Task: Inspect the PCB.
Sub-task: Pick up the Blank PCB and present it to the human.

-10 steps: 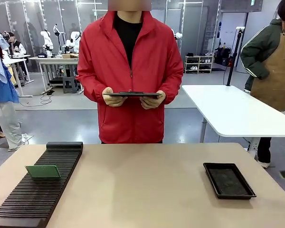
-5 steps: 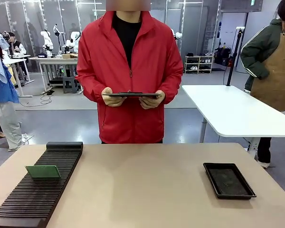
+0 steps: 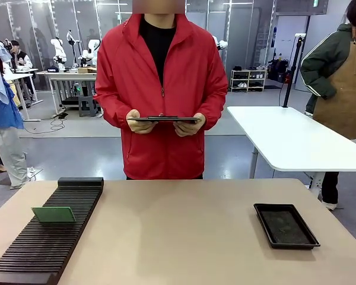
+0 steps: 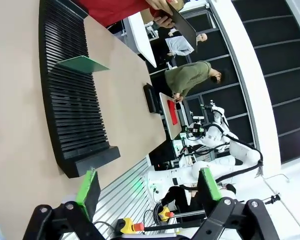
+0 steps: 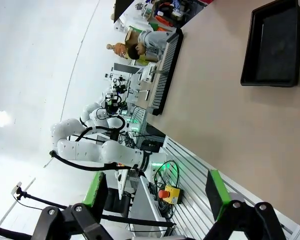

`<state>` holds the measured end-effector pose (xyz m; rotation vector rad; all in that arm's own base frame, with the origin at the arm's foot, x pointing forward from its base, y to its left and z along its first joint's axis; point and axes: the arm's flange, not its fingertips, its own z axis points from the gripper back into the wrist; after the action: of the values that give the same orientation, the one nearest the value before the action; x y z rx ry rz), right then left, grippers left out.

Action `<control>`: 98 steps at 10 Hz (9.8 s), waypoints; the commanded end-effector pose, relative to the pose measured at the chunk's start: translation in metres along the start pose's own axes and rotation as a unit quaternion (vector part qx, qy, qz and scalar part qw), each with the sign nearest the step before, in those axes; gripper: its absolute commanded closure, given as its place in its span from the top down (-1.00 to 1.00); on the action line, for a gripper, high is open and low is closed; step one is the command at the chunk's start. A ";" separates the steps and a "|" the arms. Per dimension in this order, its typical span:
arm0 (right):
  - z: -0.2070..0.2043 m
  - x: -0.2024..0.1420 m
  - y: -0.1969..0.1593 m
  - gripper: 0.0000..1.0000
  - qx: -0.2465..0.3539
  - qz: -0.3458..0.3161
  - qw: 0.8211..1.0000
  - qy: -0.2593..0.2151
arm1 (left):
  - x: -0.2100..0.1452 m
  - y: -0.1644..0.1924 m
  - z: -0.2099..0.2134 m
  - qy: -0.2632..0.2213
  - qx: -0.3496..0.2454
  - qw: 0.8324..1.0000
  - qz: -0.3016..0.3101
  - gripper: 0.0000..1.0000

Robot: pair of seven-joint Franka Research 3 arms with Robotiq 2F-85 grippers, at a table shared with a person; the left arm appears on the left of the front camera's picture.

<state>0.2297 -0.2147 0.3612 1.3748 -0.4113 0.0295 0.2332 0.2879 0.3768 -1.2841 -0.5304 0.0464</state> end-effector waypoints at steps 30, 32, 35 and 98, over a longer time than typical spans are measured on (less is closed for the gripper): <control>0.002 -0.002 0.002 1.00 0.002 0.000 1.000 -0.005 | 0.073 -0.112 -0.293 0.344 0.353 0.617 -0.614 1.00; 0.002 -0.002 0.002 1.00 0.002 0.000 1.000 -0.005 | 0.078 -0.091 -0.316 0.378 0.354 0.581 -0.628 1.00; 0.002 -0.002 0.002 1.00 0.002 0.000 1.000 -0.005 | 0.087 -0.070 -0.338 0.417 0.341 0.531 -0.653 1.00; 0.002 -0.002 0.002 1.00 0.002 0.000 1.000 -0.005 | 0.179 0.017 -0.466 0.196 -0.113 0.969 0.097 -0.94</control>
<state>0.2277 -0.2161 0.3613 1.3704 -0.4132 0.0208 0.5676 -0.0716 0.3389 -1.5342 -0.1181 -0.1061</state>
